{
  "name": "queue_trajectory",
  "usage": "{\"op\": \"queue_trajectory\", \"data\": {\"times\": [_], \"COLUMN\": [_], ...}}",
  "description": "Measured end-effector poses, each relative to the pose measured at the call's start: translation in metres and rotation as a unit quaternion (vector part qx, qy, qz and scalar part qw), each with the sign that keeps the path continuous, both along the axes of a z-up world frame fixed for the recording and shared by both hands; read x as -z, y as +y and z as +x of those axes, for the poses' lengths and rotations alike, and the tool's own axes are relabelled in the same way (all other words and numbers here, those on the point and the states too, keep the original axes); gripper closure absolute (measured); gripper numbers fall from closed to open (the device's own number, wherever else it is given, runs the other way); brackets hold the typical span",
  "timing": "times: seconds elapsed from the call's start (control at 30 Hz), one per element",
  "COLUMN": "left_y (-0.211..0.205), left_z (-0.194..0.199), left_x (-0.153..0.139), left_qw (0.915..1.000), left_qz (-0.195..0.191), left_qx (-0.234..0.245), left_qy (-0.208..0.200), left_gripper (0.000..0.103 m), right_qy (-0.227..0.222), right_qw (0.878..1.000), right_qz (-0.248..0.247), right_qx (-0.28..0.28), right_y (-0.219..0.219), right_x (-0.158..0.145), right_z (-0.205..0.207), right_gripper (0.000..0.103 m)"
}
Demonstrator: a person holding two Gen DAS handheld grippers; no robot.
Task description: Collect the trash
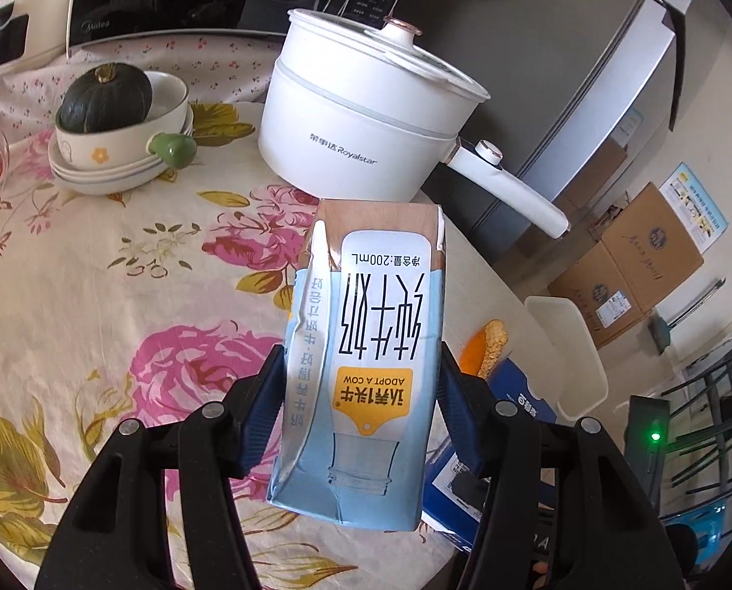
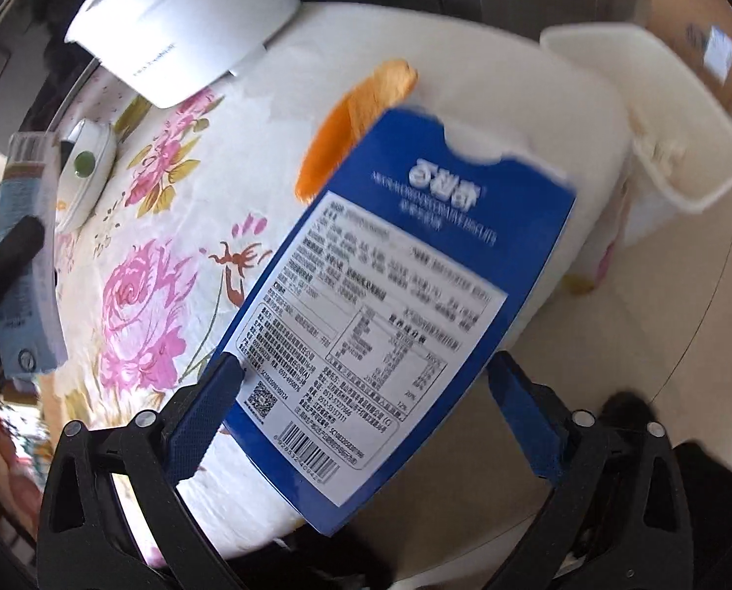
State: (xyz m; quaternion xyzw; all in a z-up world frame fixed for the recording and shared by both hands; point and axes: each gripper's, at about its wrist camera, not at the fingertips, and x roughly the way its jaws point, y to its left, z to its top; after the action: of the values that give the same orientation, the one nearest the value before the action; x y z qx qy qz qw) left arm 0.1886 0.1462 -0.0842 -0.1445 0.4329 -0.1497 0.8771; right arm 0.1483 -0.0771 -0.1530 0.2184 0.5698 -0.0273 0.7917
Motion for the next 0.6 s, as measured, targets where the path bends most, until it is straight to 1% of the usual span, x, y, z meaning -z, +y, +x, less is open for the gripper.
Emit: {"op": "queue_trajectory", "data": {"times": [0.07,0.27,0.33,0.37,0.43,0.47,0.5,0.57,0.6], "left_y": [0.002,0.000,-0.005,-0.007,-0.012,-0.014,-0.017,-0.021,-0.022], "left_z": [-0.001,-0.003,-0.004,-0.004,-0.004,-0.003,-0.003,-0.002,-0.002], "left_x": [0.000,-0.002,-0.002,-0.002,0.000,0.000,0.001,0.003,0.003], "left_qw": [1.0000,1.0000,0.9999,0.9999,0.9999,0.9999,0.9999,0.9998,0.9998], "left_qz": [-0.002,0.002,0.005,0.006,0.007,0.008,0.009,0.007,0.007], "left_qx": [-0.001,0.000,0.001,0.003,0.008,0.010,0.012,0.015,0.016], "left_qy": [0.001,-0.008,-0.010,-0.011,-0.009,-0.008,-0.007,-0.004,-0.003], "left_gripper": [0.045,0.045,0.045,0.045,0.045,0.045,0.045,0.045,0.045], "right_qy": [0.000,-0.006,-0.010,-0.017,-0.032,-0.037,-0.039,-0.046,-0.046], "right_qw": [1.000,0.999,0.999,0.999,0.999,0.998,0.997,0.993,0.992], "right_qz": [0.008,0.030,0.040,0.044,0.043,0.046,0.057,0.091,0.097], "right_qx": [0.013,0.013,0.013,0.011,0.000,-0.011,-0.027,-0.052,-0.062], "right_y": [-0.004,-0.022,-0.030,-0.034,-0.035,-0.034,-0.031,-0.024,-0.021], "right_x": [-0.001,-0.004,-0.008,-0.011,-0.017,-0.021,-0.021,-0.019,-0.018], "right_z": [-0.002,-0.009,-0.013,-0.016,-0.016,-0.017,-0.016,-0.013,-0.012], "right_gripper": [0.009,0.029,0.041,0.045,0.073,0.077,0.079,0.079,0.079]}}
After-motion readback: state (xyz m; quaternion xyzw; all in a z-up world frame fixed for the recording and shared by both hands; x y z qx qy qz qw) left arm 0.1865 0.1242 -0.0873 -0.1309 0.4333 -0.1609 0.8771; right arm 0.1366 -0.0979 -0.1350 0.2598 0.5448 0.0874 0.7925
